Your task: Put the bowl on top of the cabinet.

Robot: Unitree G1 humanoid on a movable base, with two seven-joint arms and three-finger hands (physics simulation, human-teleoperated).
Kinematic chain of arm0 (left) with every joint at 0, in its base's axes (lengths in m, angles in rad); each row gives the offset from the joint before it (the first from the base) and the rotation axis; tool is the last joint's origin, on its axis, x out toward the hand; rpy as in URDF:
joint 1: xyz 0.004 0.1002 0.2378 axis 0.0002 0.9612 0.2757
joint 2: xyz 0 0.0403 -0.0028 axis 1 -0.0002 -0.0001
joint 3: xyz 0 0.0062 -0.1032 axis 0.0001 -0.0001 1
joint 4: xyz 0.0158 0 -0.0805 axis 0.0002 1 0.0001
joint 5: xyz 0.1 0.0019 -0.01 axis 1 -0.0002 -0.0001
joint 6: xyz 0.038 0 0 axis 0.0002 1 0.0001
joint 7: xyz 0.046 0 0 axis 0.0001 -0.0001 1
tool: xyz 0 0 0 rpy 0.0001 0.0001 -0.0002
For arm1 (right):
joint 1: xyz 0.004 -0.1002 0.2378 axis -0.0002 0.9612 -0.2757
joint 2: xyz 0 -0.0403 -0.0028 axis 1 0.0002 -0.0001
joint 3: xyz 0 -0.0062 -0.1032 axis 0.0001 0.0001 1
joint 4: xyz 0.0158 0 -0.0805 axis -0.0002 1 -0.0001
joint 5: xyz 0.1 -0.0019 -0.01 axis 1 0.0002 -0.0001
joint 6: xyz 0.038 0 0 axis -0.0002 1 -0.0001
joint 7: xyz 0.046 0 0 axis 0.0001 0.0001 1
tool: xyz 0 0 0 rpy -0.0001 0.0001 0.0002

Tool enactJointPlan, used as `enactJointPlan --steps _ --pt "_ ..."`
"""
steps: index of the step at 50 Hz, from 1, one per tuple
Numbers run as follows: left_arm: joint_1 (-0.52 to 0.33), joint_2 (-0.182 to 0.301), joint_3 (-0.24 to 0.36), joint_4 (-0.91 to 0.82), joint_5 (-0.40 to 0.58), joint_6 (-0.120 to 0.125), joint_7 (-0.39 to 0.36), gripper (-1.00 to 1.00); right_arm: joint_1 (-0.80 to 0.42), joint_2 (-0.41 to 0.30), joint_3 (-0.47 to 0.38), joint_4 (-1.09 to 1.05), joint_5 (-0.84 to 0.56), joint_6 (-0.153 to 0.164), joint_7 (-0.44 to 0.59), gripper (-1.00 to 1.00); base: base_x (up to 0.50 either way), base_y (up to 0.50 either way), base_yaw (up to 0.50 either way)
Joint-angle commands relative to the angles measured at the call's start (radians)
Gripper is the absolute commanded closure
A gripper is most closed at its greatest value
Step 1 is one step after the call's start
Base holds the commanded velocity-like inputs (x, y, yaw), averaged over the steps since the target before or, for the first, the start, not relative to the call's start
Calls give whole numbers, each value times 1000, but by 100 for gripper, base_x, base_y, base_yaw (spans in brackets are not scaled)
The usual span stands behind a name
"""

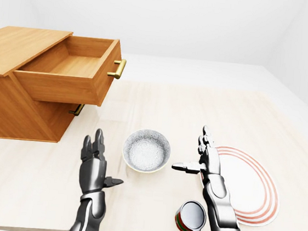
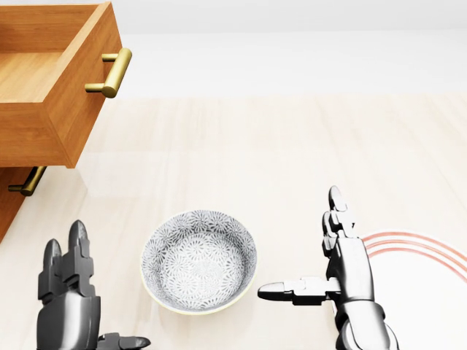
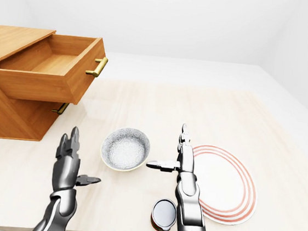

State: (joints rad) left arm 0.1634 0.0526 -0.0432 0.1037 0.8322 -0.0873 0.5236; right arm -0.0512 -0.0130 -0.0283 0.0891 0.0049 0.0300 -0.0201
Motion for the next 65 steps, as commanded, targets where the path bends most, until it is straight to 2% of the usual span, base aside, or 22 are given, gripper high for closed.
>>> enactJointPlan --steps 1,9,21,42,54,62,65 --pt "-10 25 -39 2 253 0 0 -100 -2 1 2 8 -2 -4 0 -100 0 0 0" --pt "-38 34 -76 26 314 0 0 -100 1 2 6 1 -4 -1 3 -100 0 0 0" --pt "-59 34 -105 60 326 0 0 -100 -1 2 5 7 -5 -5 4 -100 0 0 0" --pt "-98 25 -193 149 441 0 0 -100 -14 3 9 41 -11 -19 3 -100 0 0 0" --pt "-112 20 -235 172 484 0 0 -100 -9 3 10 29 -14 -14 2 -100 0 0 0" --pt "-133 11 -239 175 467 0 0 -100 -14 3 9 39 -15 -17 1 -100 0 0 0" --pt "-144 8 -248 194 492 0 0 -100 -16 2 8 45 -15 -20 1 -100 0 0 0"
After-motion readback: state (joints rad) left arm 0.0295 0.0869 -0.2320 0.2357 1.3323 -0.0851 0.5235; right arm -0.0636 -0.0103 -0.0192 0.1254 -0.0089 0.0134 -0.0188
